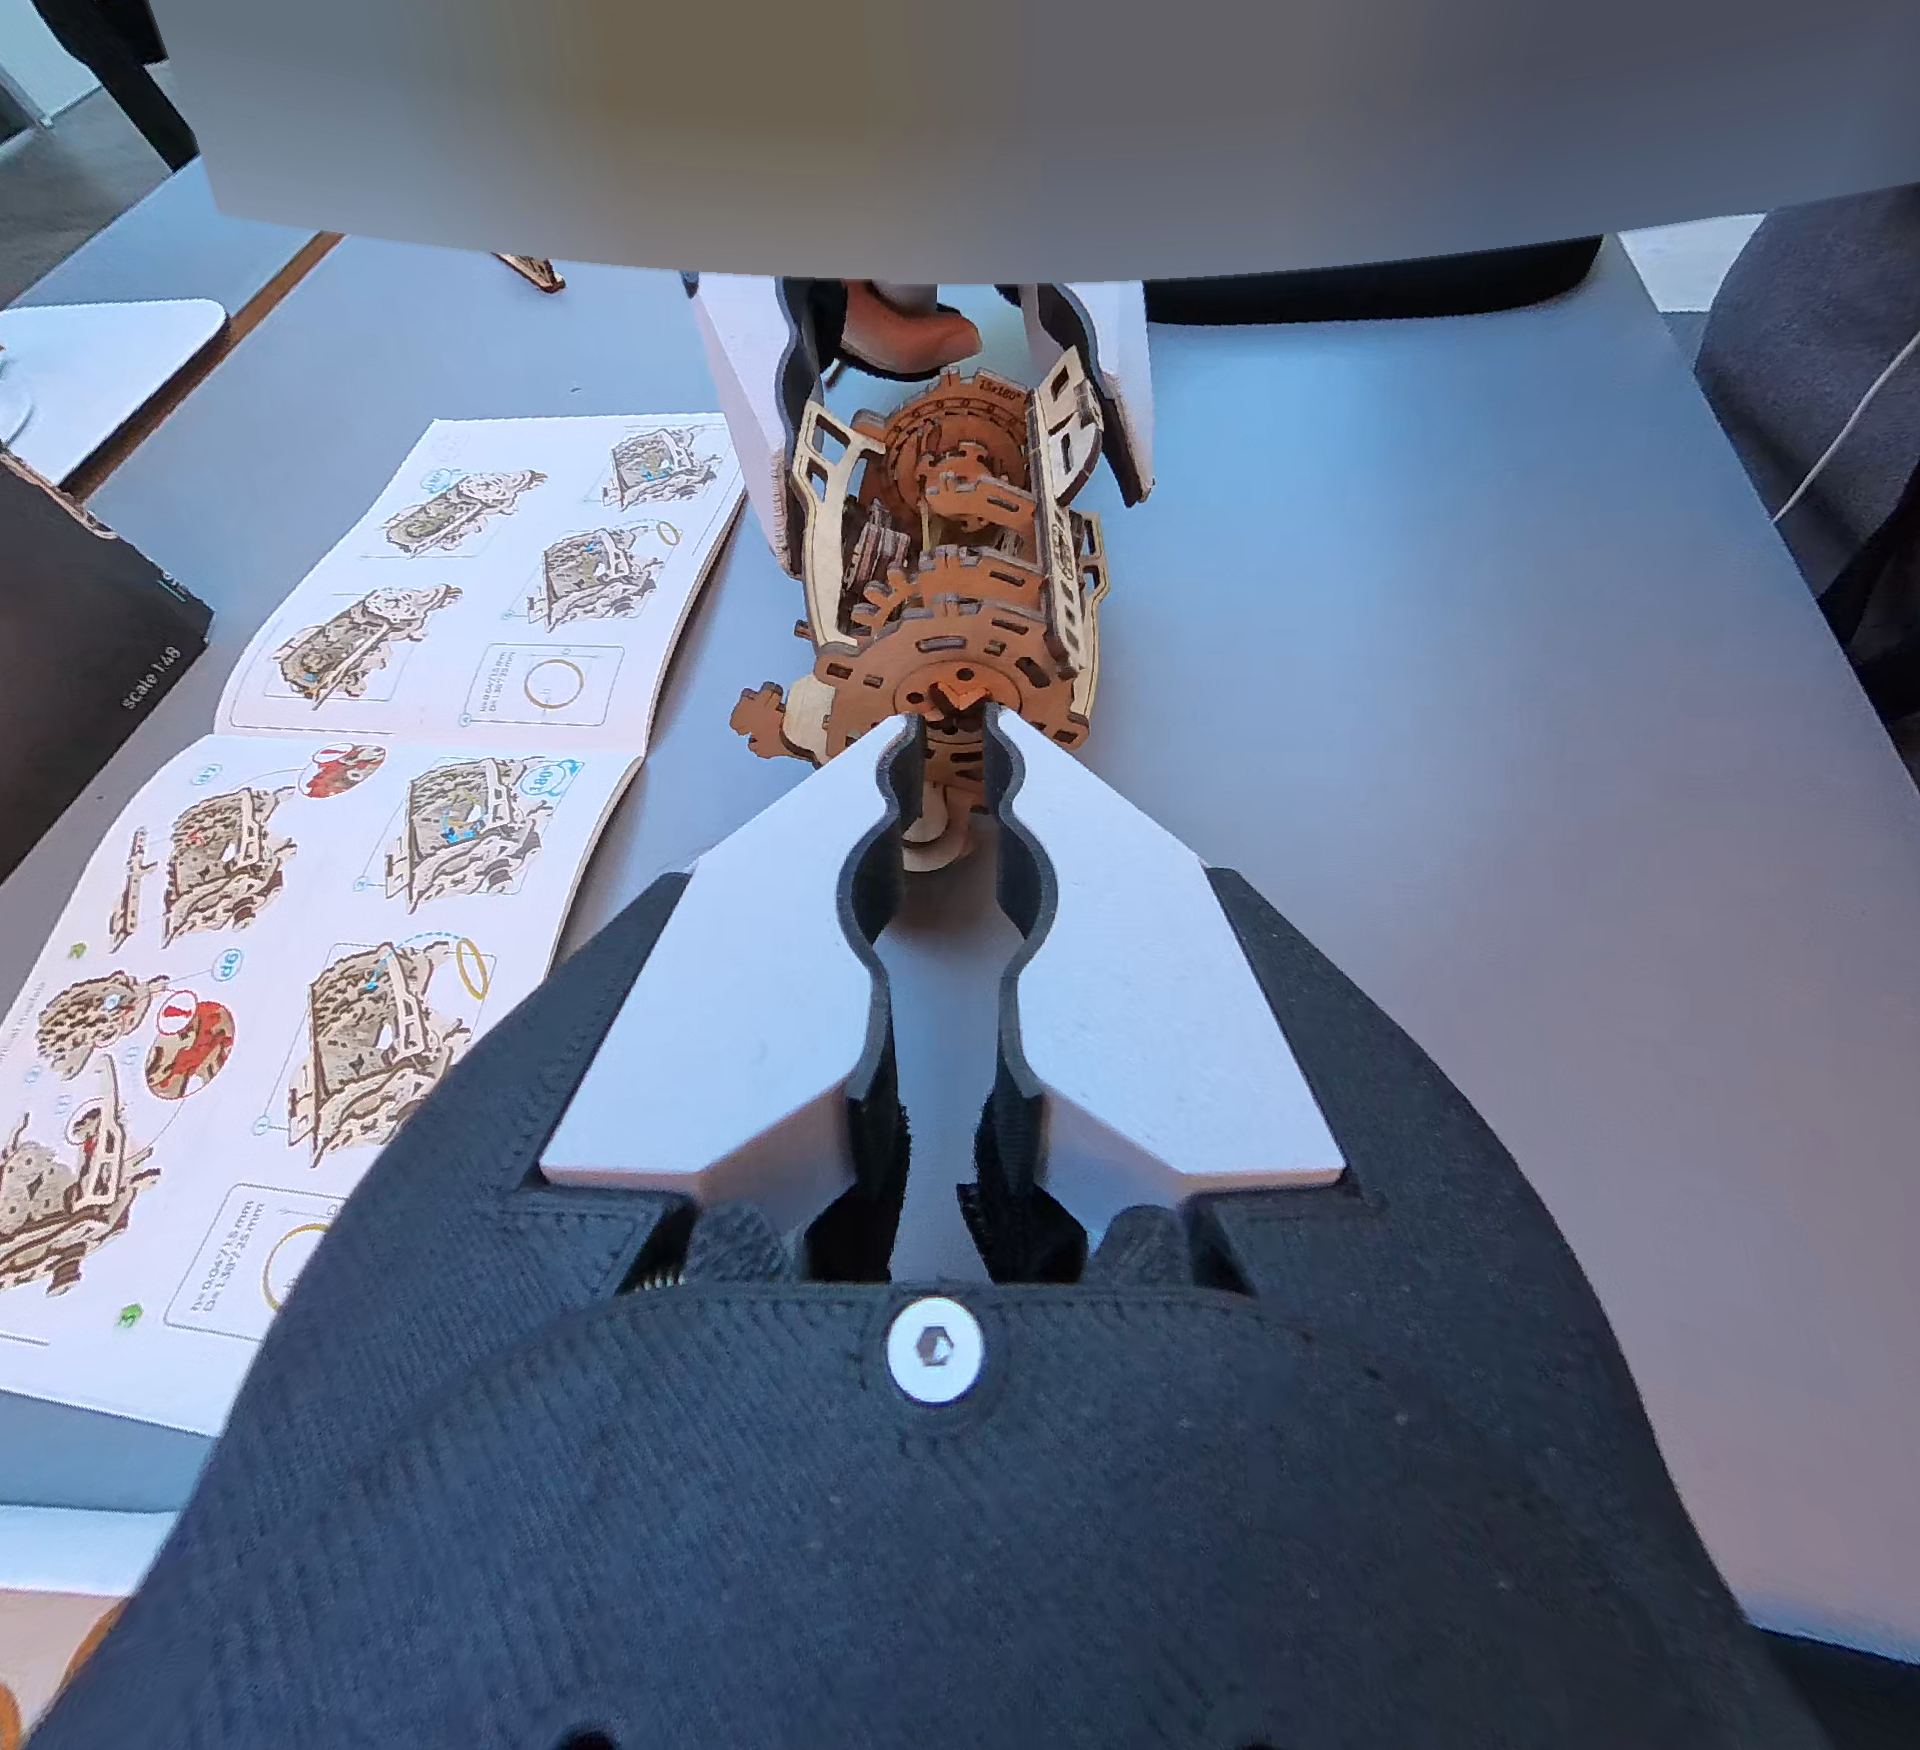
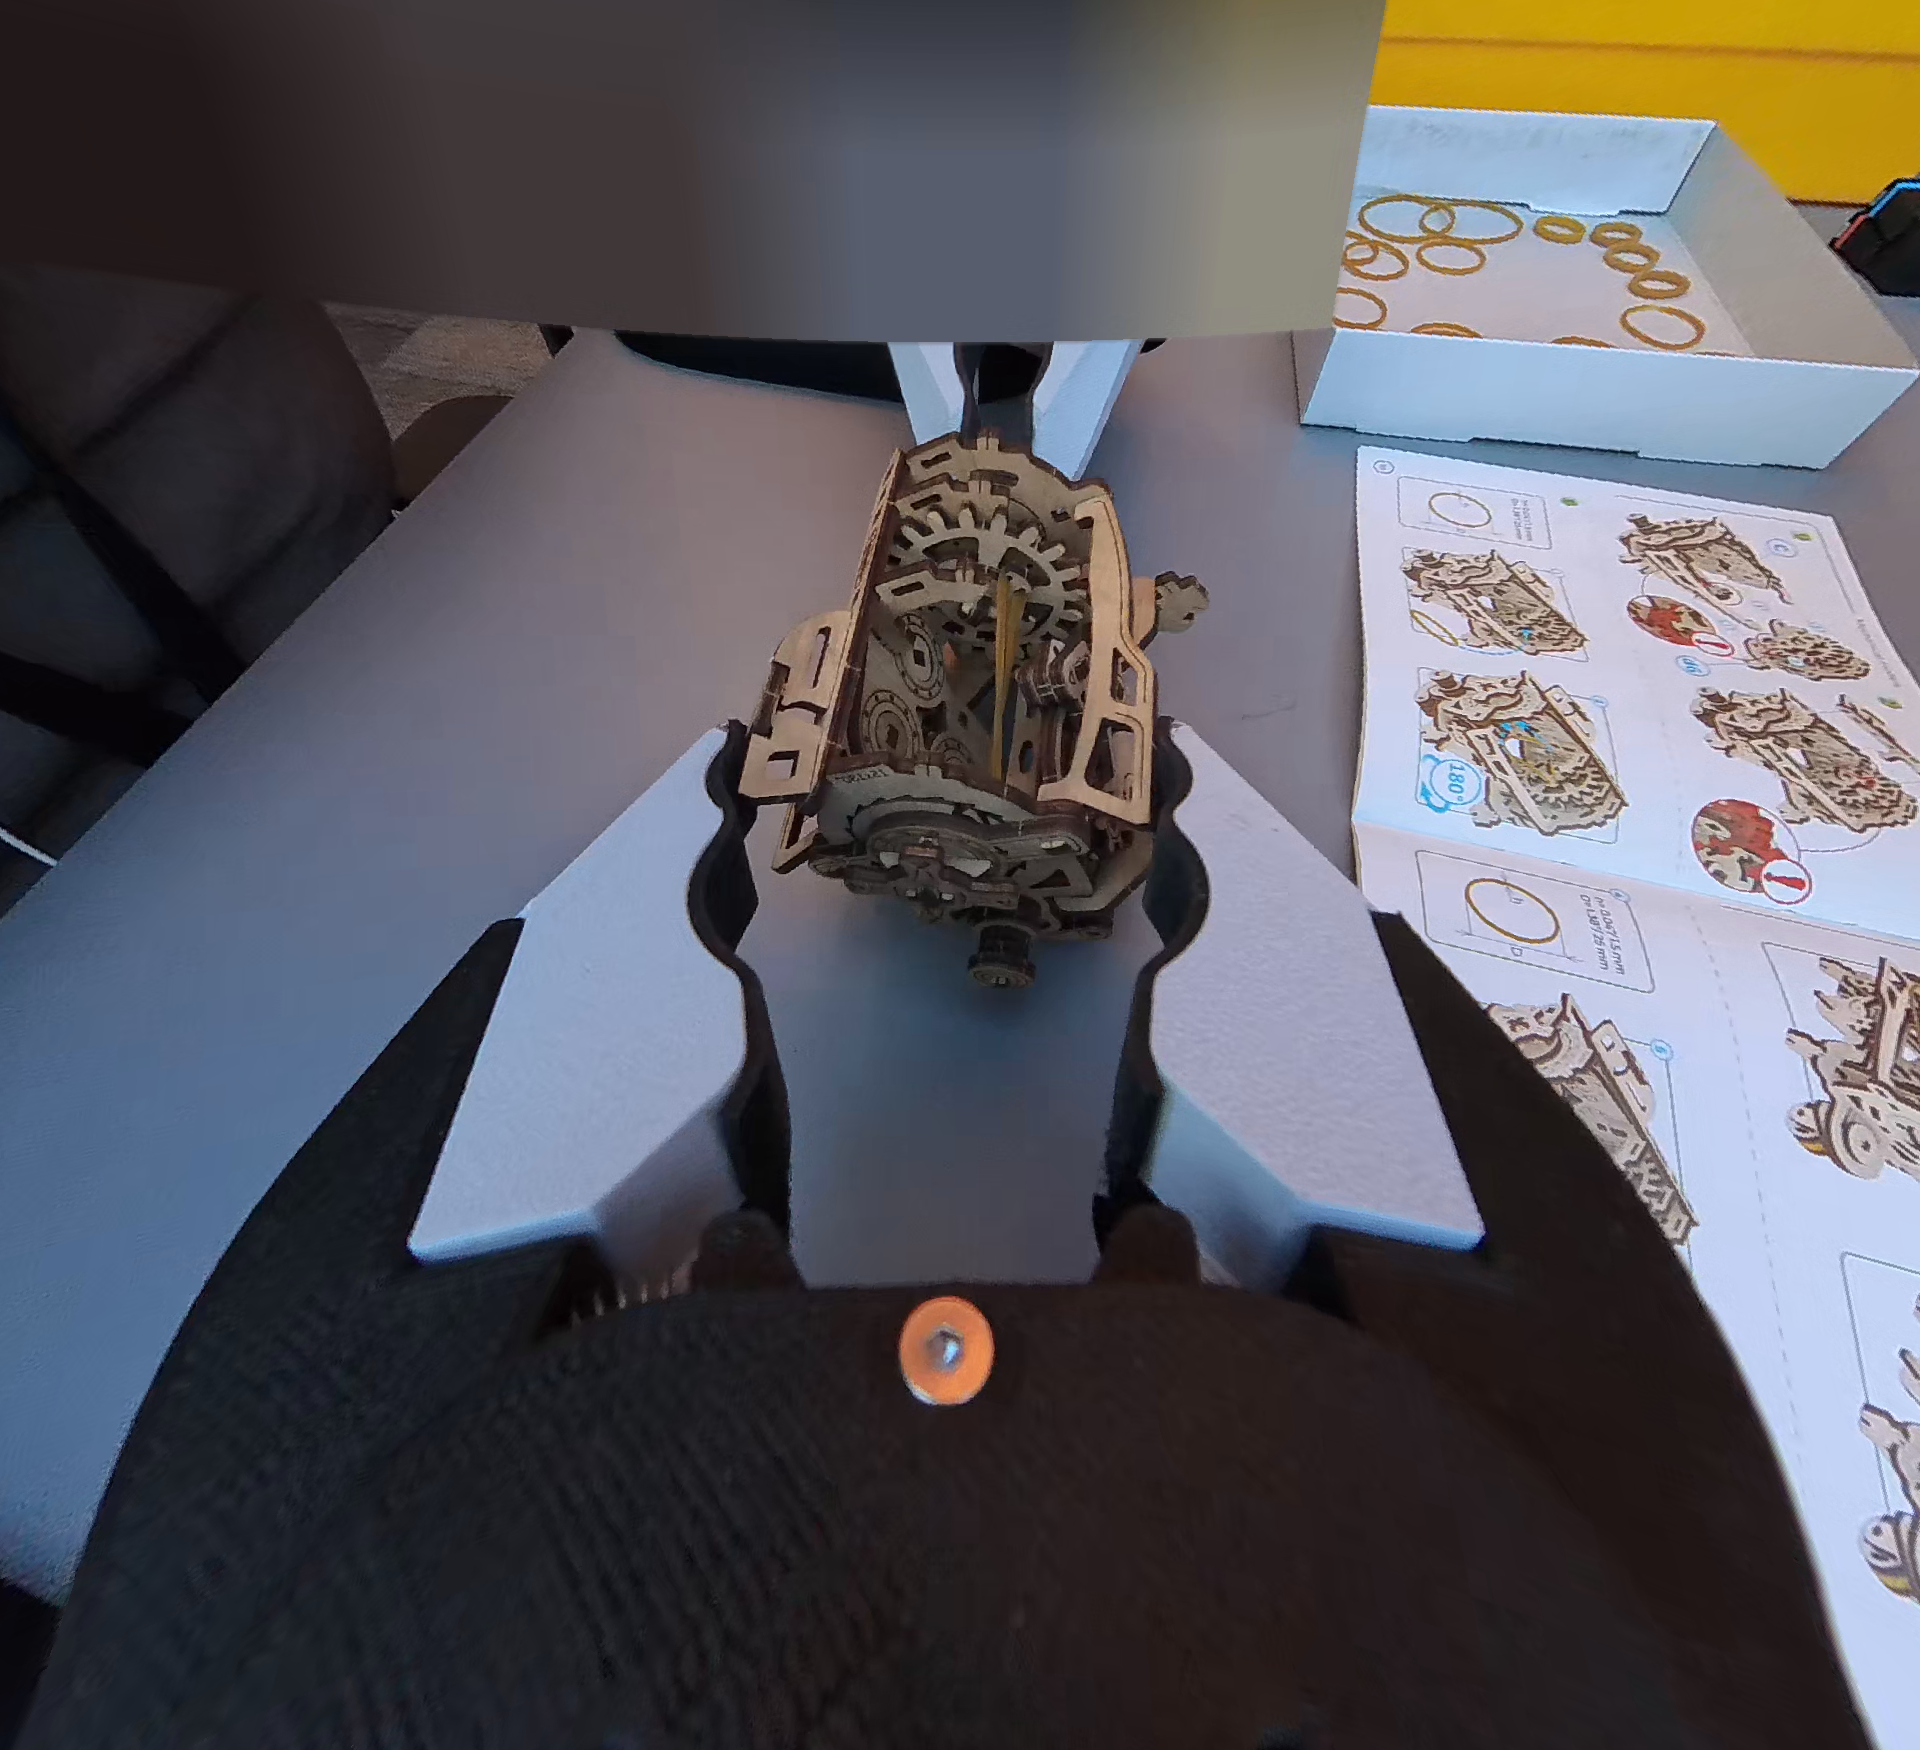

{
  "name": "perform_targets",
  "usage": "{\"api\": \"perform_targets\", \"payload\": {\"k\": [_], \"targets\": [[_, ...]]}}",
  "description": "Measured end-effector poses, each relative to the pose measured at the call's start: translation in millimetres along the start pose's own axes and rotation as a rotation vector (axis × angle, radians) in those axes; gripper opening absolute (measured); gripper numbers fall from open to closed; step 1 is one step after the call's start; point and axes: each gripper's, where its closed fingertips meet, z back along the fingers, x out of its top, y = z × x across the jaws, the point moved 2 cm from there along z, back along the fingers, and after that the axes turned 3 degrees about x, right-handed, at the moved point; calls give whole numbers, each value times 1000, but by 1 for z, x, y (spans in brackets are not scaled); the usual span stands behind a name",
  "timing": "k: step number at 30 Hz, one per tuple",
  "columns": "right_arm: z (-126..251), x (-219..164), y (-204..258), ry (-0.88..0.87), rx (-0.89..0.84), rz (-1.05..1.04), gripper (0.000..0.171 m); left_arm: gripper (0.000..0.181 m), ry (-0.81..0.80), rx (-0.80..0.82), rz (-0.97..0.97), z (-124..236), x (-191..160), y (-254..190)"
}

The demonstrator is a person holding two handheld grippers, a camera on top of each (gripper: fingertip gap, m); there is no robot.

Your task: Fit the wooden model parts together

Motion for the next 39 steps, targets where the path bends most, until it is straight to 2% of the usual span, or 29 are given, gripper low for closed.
{"api": "perform_targets", "payload": {"k": [7, 12, 17, 21, 24, 32, 39], "targets": [[-2, -4, 0, 36, -54, 54, 75, 7, -89, -45, 109, 9, 12, 4], [-2, -3, 0, 20, -41, 29, 75, 8, -66, -40, 91, 8, 9, 3], [-5, 0, -1, 27, -49, 0, 75, 32, -50, -15, 124, 16, 8, 9], [-5, 4, -1, 35, -68, -1, 74, 49, -116, -21, 214, 29, 16, 13], [-6, 6, -1, 51, -101, 27, 75, 55, -150, -48, 303, 28, 22, 17], [-8, 5, 5, 70, -152, 138, 75, 58, -75, -83, 360, 14, 23, 30], [-8, 5, 4, 63, -151, 117, 75, 57, 22, -131, 360, 3, 18, 21]]}}
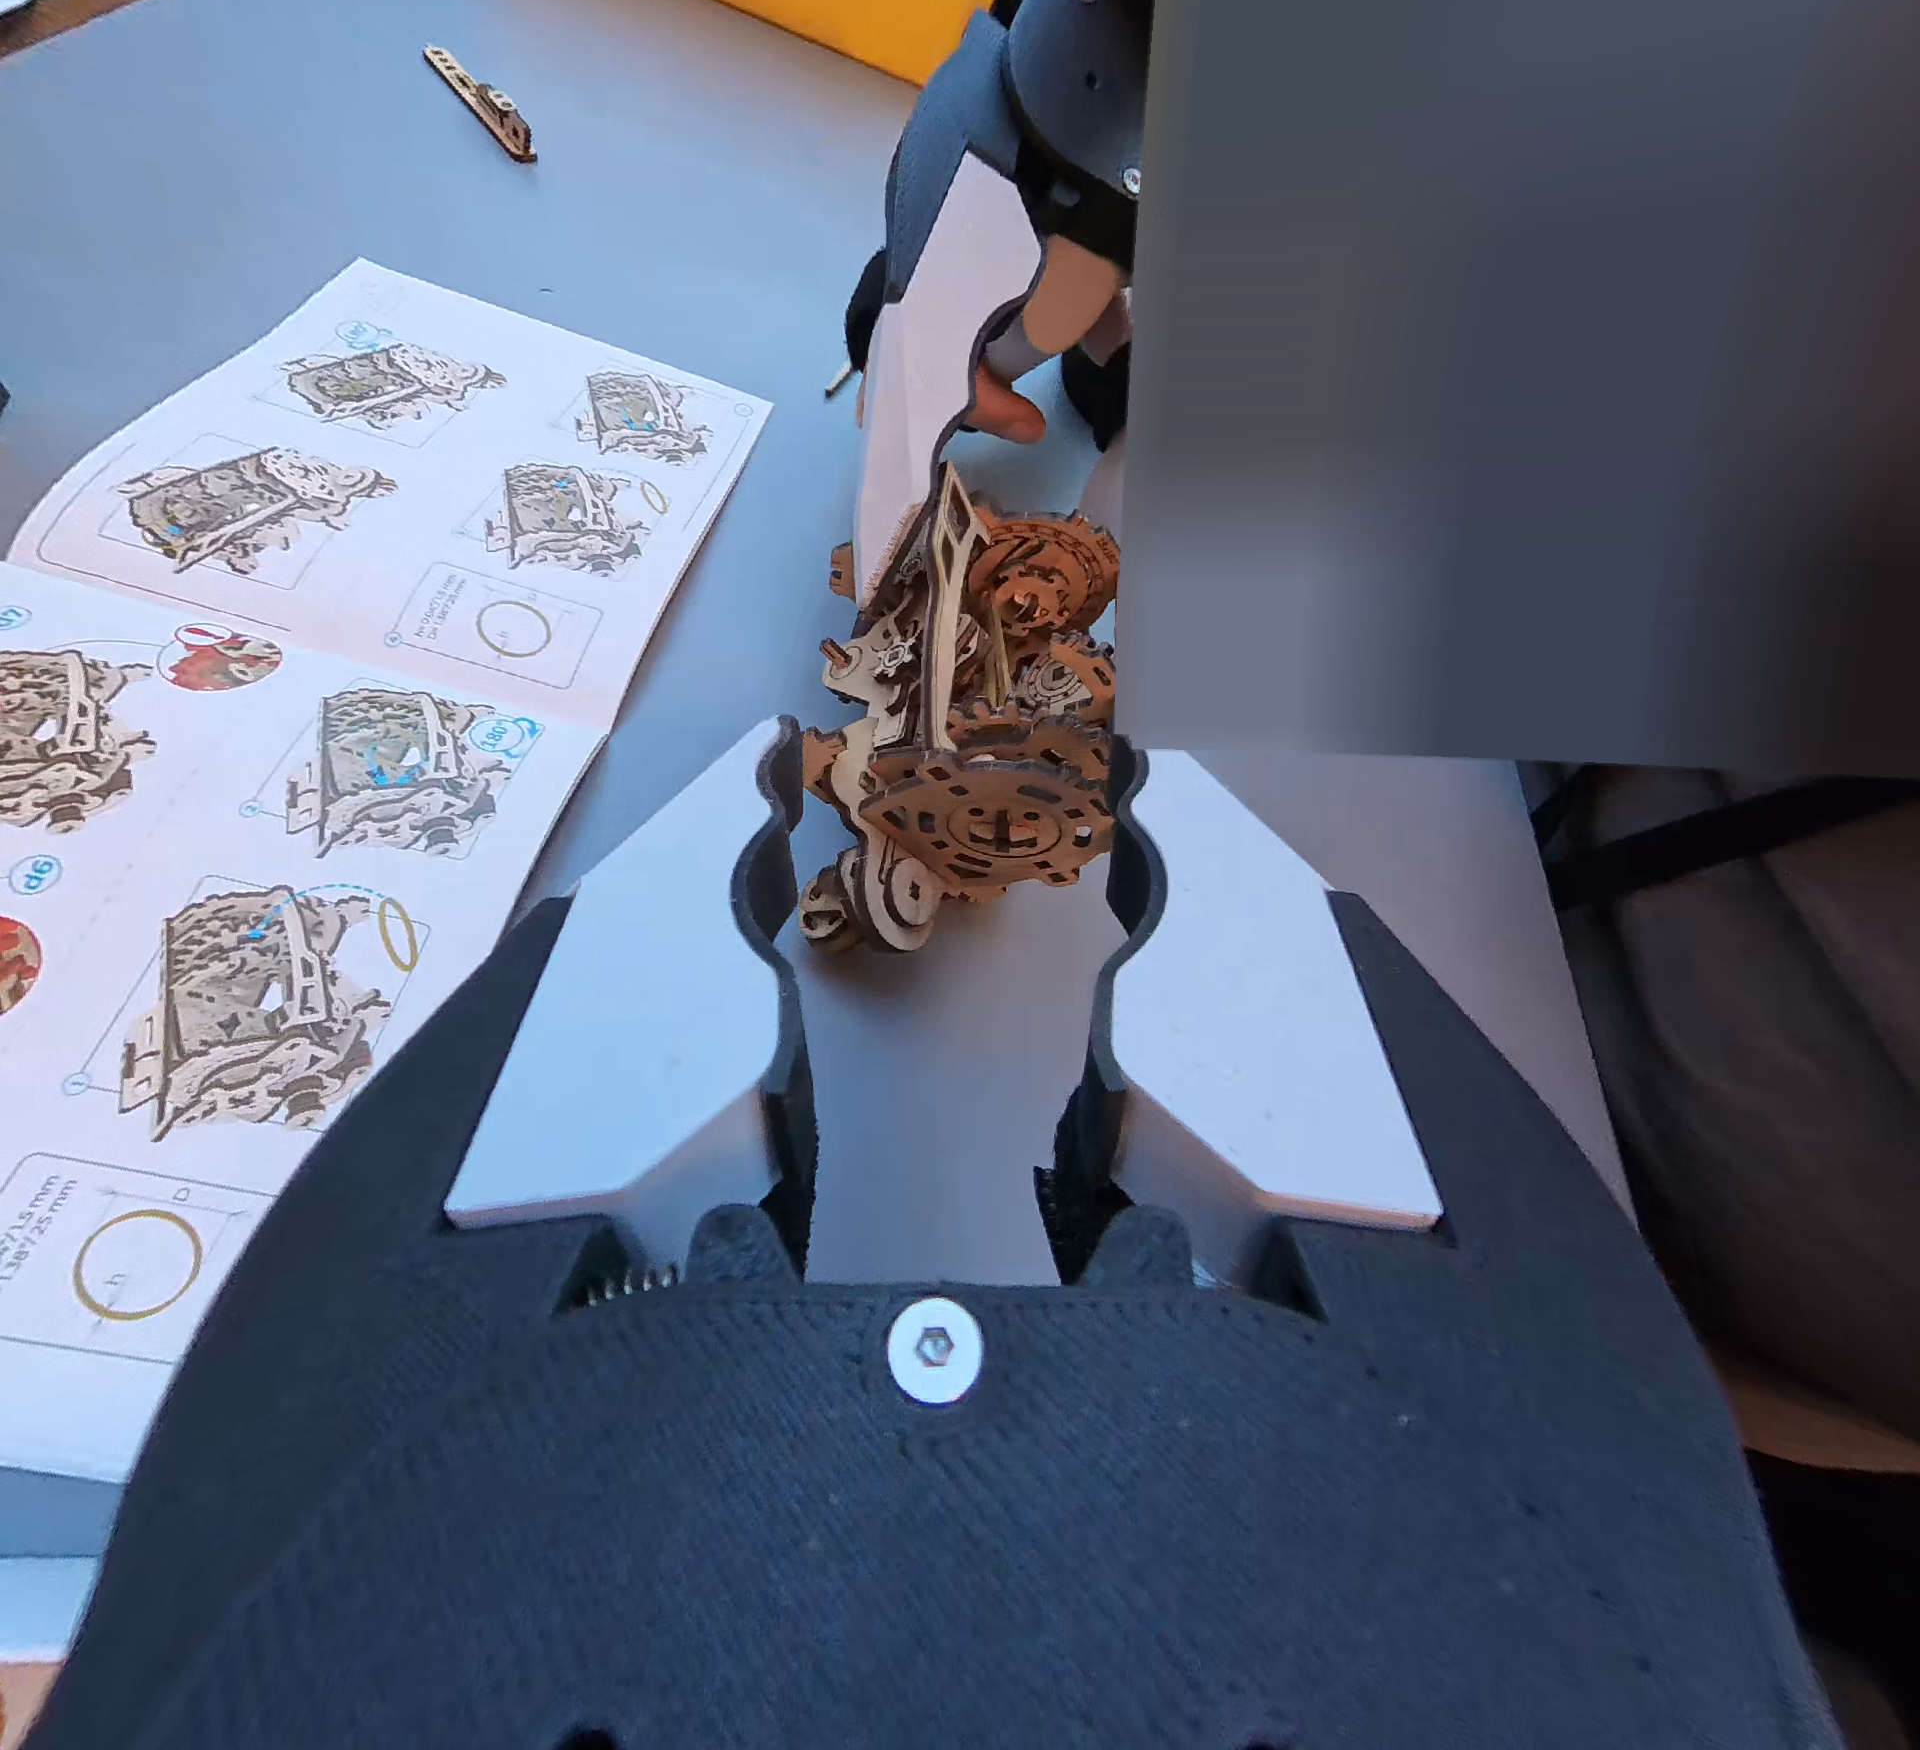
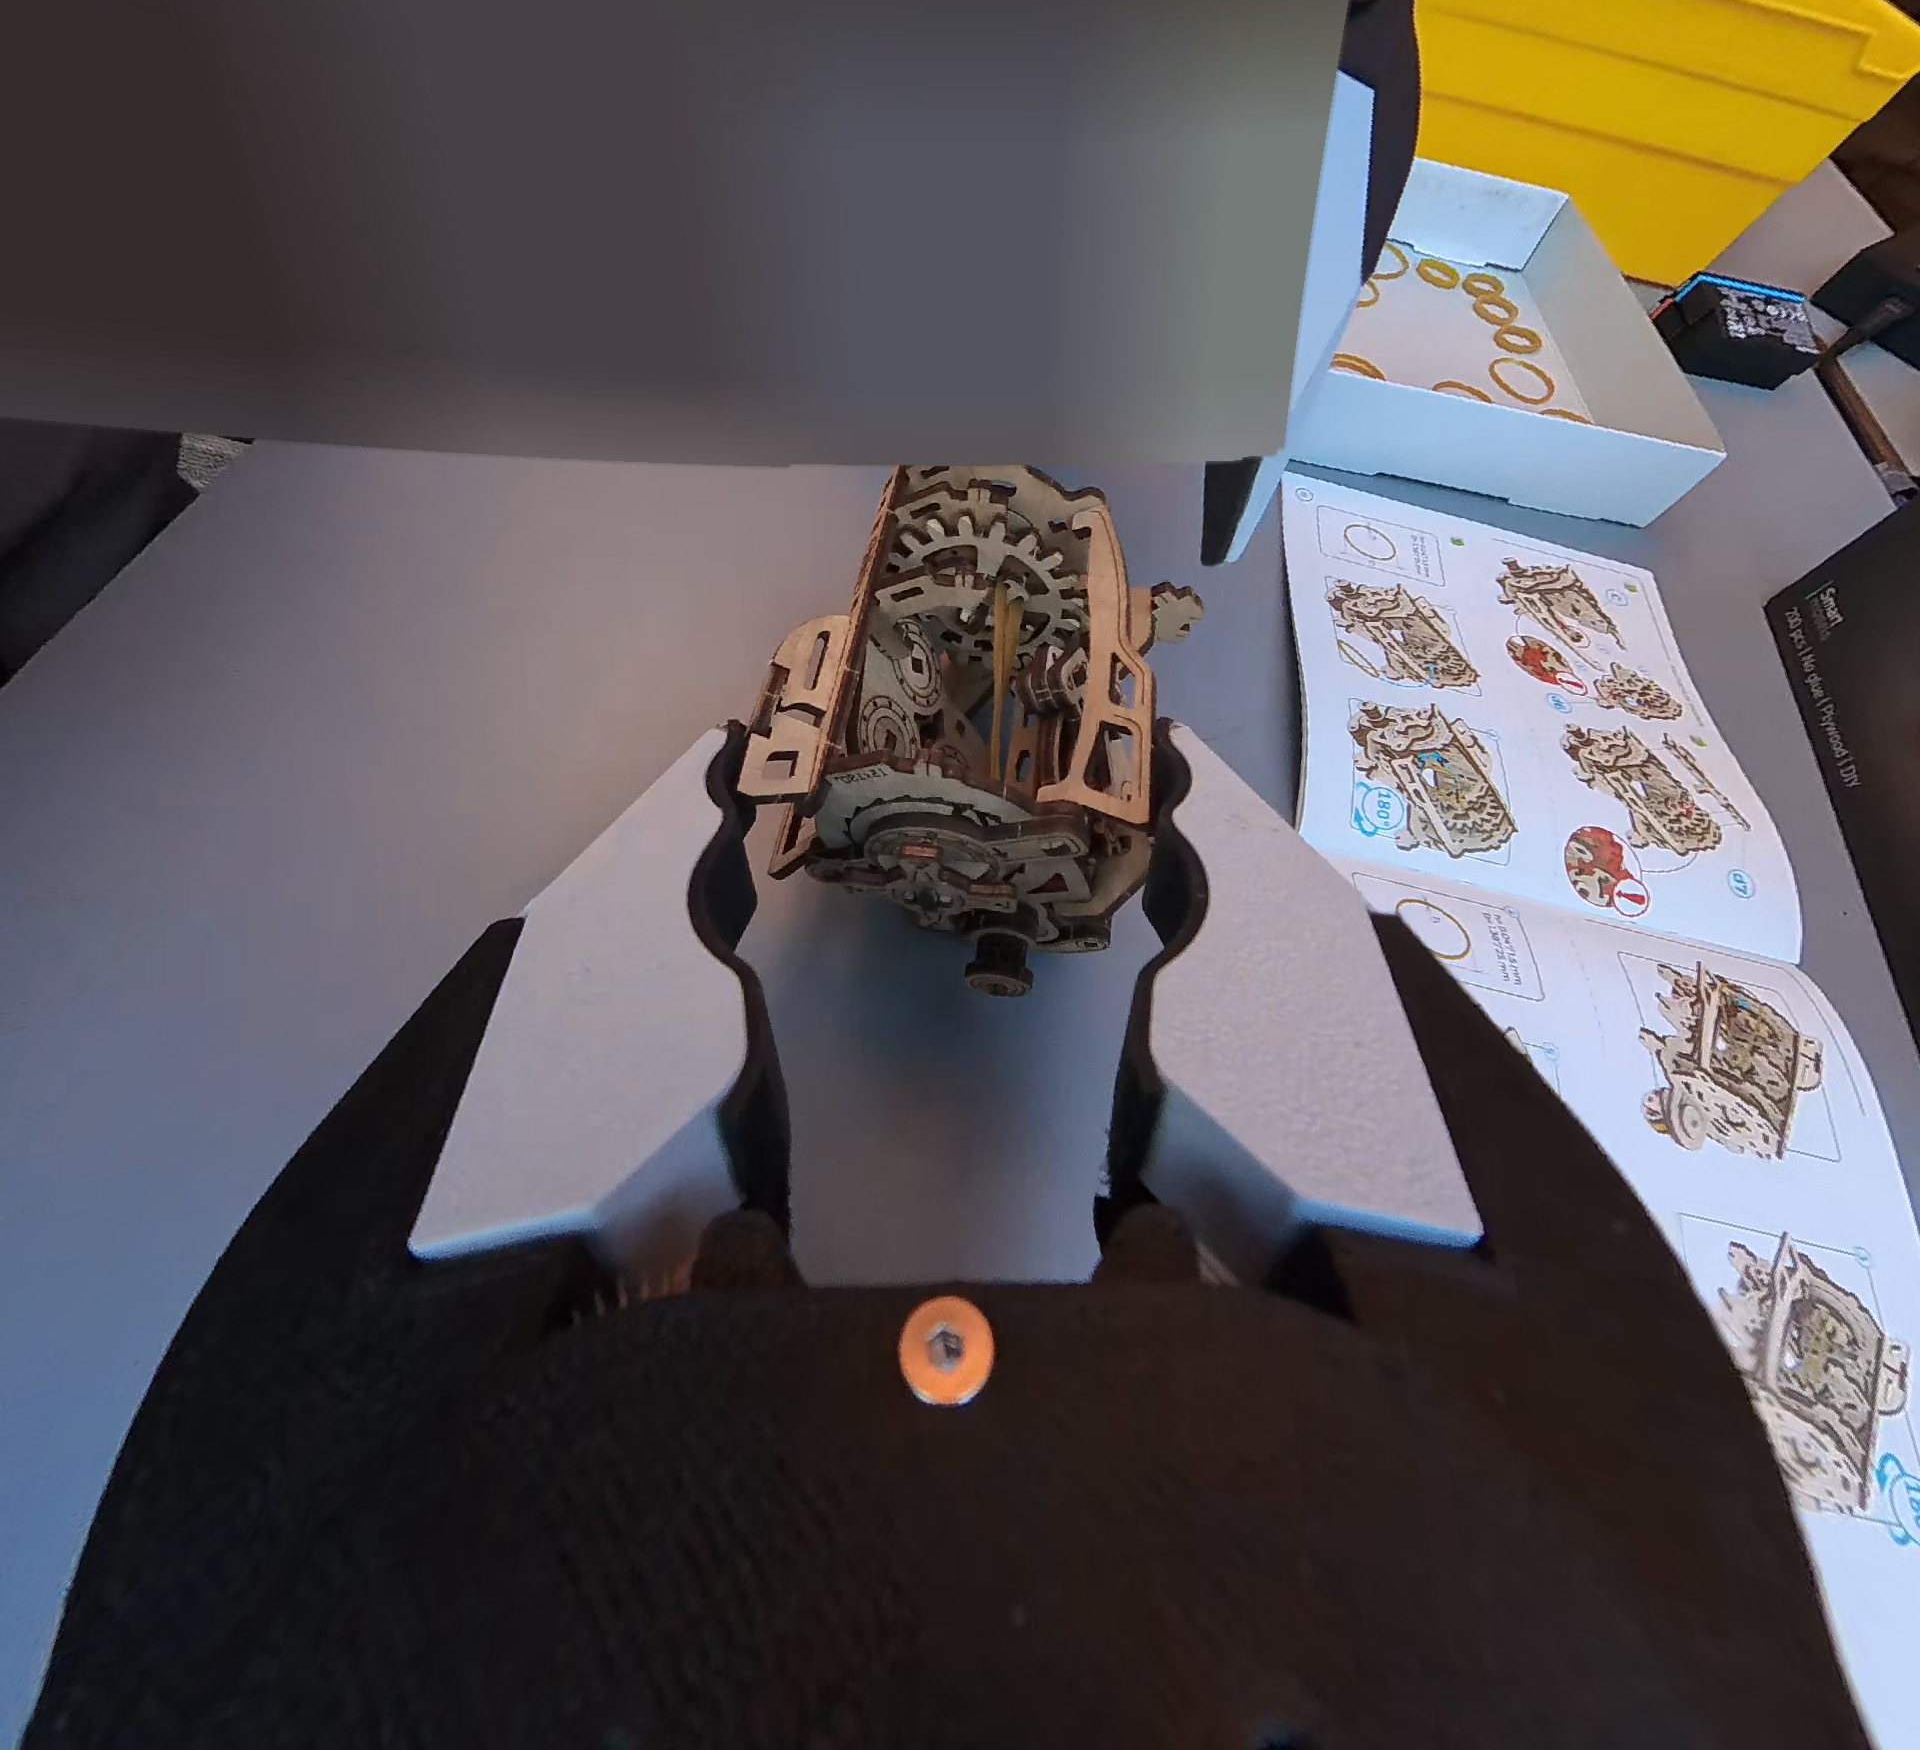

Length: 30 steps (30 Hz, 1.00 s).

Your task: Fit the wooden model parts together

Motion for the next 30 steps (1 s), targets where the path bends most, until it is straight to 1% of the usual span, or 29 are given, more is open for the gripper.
{"api": "perform_targets", "payload": {"k": [3, 5, 10, 13, 16, 20, 24, 27, 30], "targets": [[0, 0, 0, 1, 1, -6, 75, 55, 29, 22, -19, -4, -2, 0], [-1, 0, 0, 2, 1, -9, 75, 48, 32, 16, -23, -5, -1, -1], [-1, 0, -1, -5, 8, -18, 75, 36, 21, -46, 21, -7, -2, -4], [0, 0, -2, -11, 14, -31, 75, 33, 8, -76, 52, -7, -2, -4], [0, -1, -2, -15, 19, -37, 75, 36, -31, -83, 67, -4, 2, -3], [0, -1, -2, -20, 22, -40, 75, 42, -119, -62, 93, 11, 11, 5], [1, -2, -3, -29, 30, -55, 75, 43, -103, 7, -27, 20, -2, 4], [0, -1, -3, -32, 37, -50, 75, 35, -74, 67, -119, 22, -11, 4], [-1, -1, -4, -28, 39, -55, 75, 35, -65, 65, -154, 20, -14, 0]]}}
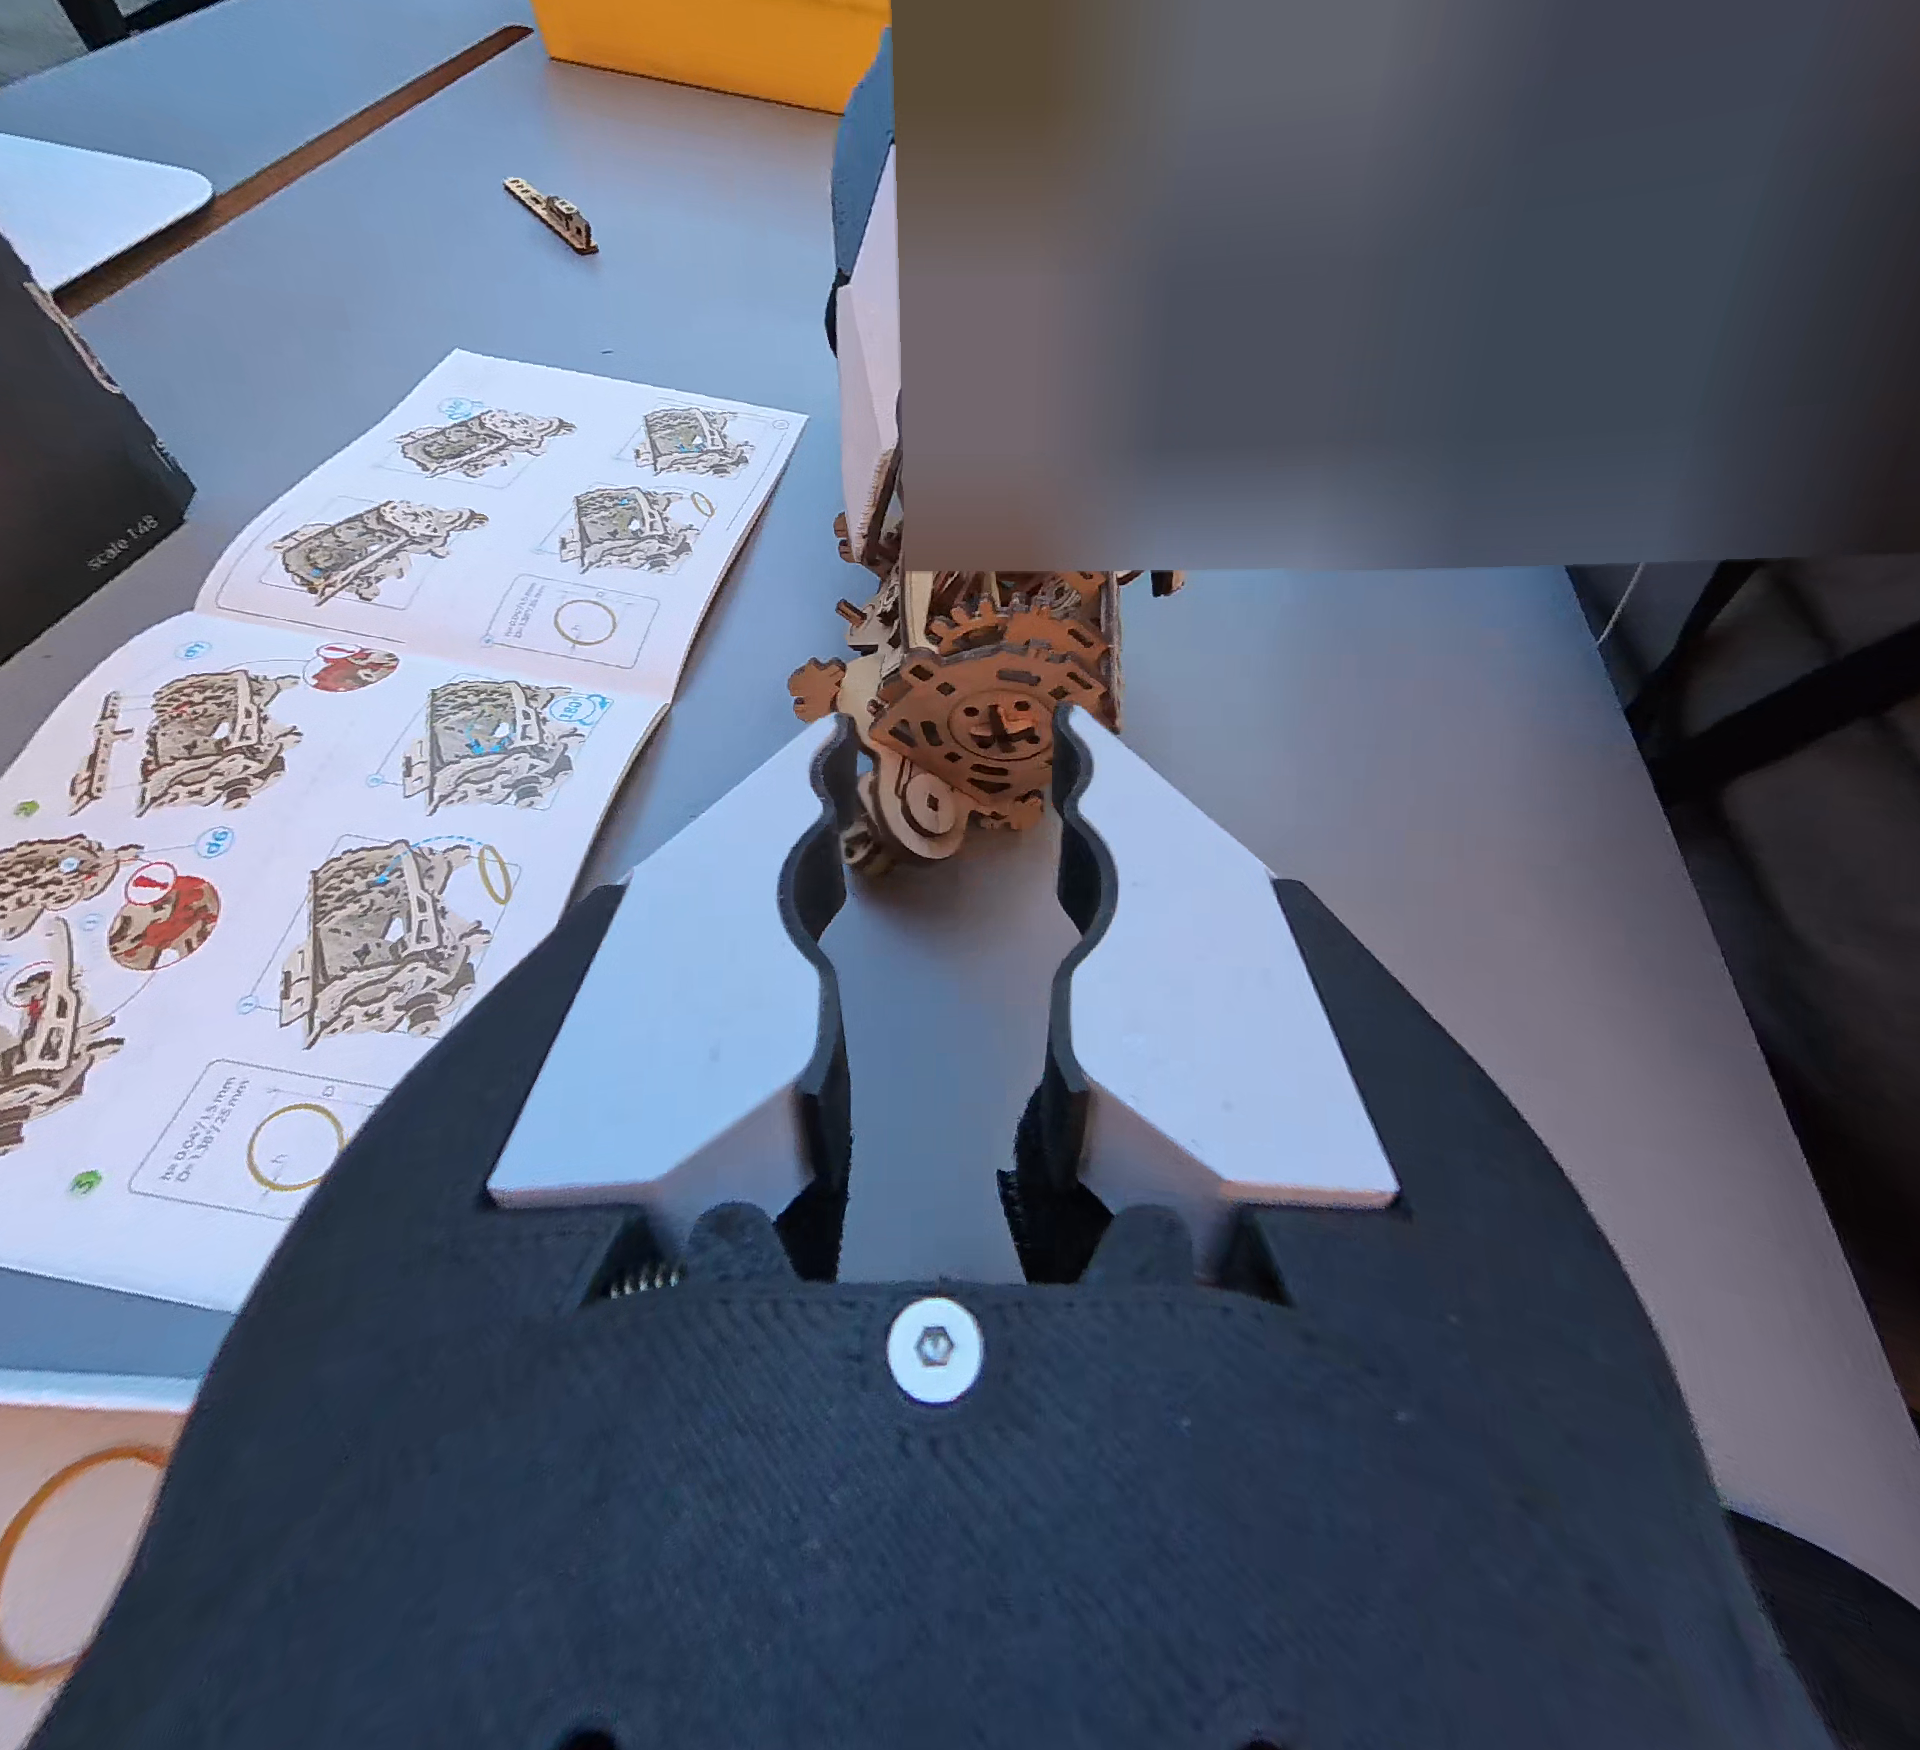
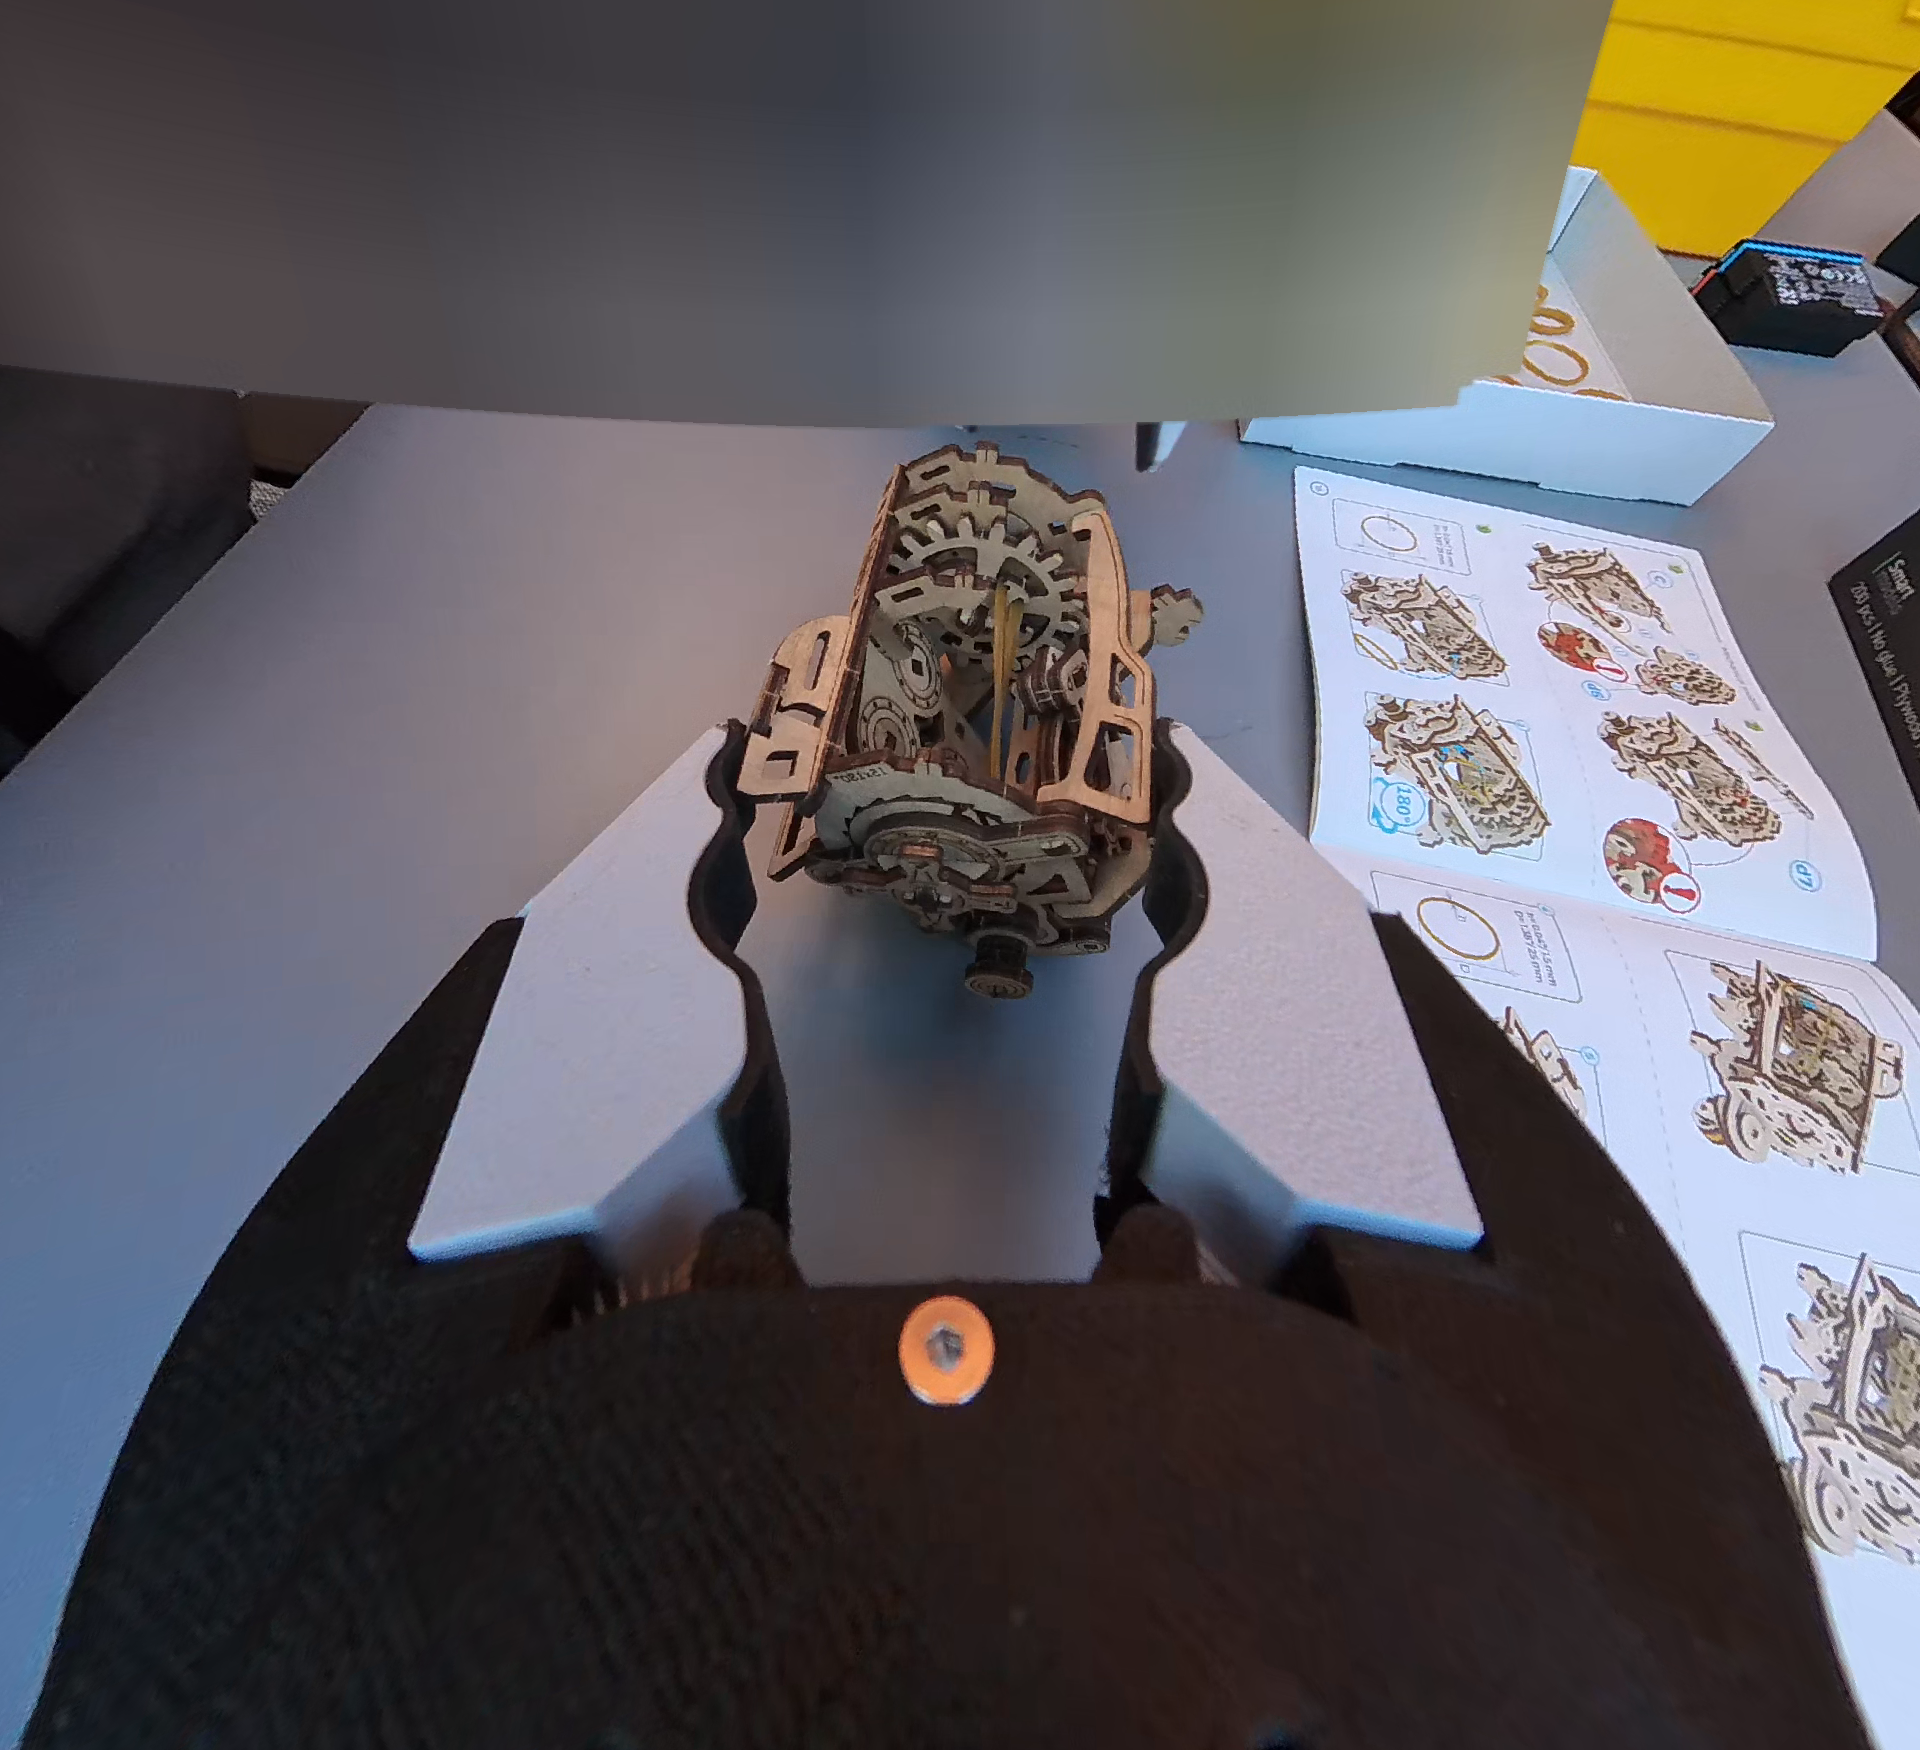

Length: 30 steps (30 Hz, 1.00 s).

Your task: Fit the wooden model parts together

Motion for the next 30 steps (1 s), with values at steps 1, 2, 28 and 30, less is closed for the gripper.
{"api": "perform_targets", "payload": {"k": [1, 2, 28, 30], "targets": [[0, 0, 0, 0, 0, -5, 75, 37, 1, -5, -5, -1, 0, -1], [0, 0, -1, 0, 1, -9, 75, 38, -5, -6, -9, -1, 1, -2], [0, 0, 0, 3, -21, -16, 75, 43, 519, 32, -116, -43, 19, 8], [-1, 0, 1, 1, -19, -8, 75, 39, 515, 56, -133, -42, 21, 12]]}}
